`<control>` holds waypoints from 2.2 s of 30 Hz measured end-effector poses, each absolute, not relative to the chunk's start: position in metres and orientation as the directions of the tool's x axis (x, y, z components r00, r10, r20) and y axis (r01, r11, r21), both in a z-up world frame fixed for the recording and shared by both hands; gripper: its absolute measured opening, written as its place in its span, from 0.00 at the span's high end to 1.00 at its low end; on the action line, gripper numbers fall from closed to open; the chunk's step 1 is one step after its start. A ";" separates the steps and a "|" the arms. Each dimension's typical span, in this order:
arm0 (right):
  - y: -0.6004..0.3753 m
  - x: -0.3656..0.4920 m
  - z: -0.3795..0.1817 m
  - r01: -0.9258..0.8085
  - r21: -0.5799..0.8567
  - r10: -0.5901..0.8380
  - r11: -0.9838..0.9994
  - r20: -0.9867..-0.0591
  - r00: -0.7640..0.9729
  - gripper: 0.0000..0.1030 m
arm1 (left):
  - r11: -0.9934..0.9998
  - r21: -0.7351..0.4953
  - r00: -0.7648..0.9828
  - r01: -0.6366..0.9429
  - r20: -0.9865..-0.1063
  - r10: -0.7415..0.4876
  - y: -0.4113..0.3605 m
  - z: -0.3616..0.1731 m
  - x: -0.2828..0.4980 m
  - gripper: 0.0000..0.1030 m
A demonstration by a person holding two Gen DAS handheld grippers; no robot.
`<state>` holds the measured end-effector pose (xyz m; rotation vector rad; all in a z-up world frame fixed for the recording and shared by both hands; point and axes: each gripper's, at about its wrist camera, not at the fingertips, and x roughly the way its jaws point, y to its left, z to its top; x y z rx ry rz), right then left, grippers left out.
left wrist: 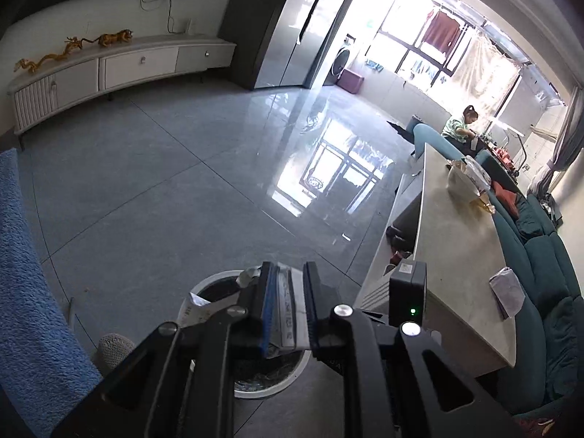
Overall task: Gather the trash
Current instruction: 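Carry both items over the white bin and open both tools, then grasp the purple wrapper with the left tool while the right tool grasps the brown snack packet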
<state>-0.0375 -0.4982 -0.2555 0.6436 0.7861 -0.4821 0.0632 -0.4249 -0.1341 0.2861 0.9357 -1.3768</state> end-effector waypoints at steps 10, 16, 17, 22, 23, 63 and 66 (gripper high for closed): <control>-0.499 -0.045 -0.246 0.637 0.308 -0.209 0.706 -0.770 0.603 0.65 | 0.283 -0.311 -0.014 0.908 -0.695 -0.719 -0.390 -0.115 0.091 0.59; -0.478 -0.042 -0.202 0.579 0.284 -0.237 0.764 -0.711 0.662 0.64 | 0.378 -0.258 0.136 0.889 -0.639 -0.757 -0.334 -0.078 0.110 0.59; -0.472 -0.039 -0.193 0.565 0.281 -0.238 0.776 -0.698 0.675 0.64 | 0.395 -0.248 0.165 0.884 -0.626 -0.762 -0.321 -0.071 0.112 0.59; -0.435 -0.024 -0.142 0.468 0.265 -0.227 0.843 -0.615 0.756 0.61 | 0.484 -0.189 0.298 0.854 -0.585 -0.754 -0.254 -0.041 0.118 0.59; -0.427 -0.022 -0.133 0.448 0.262 -0.221 0.855 -0.599 0.770 0.60 | 0.499 -0.190 0.313 0.845 -0.582 -0.751 -0.241 -0.038 0.120 0.56; -0.190 0.176 -0.144 -0.229 0.421 0.473 0.878 -0.684 0.555 0.47 | 0.838 -0.284 0.468 0.467 -0.724 -0.506 0.054 -0.144 0.268 0.41; -0.179 0.192 -0.161 -0.265 0.440 0.512 0.858 -0.699 0.498 0.47 | 0.835 -0.295 0.442 0.465 -0.739 -0.508 0.048 -0.156 0.283 0.41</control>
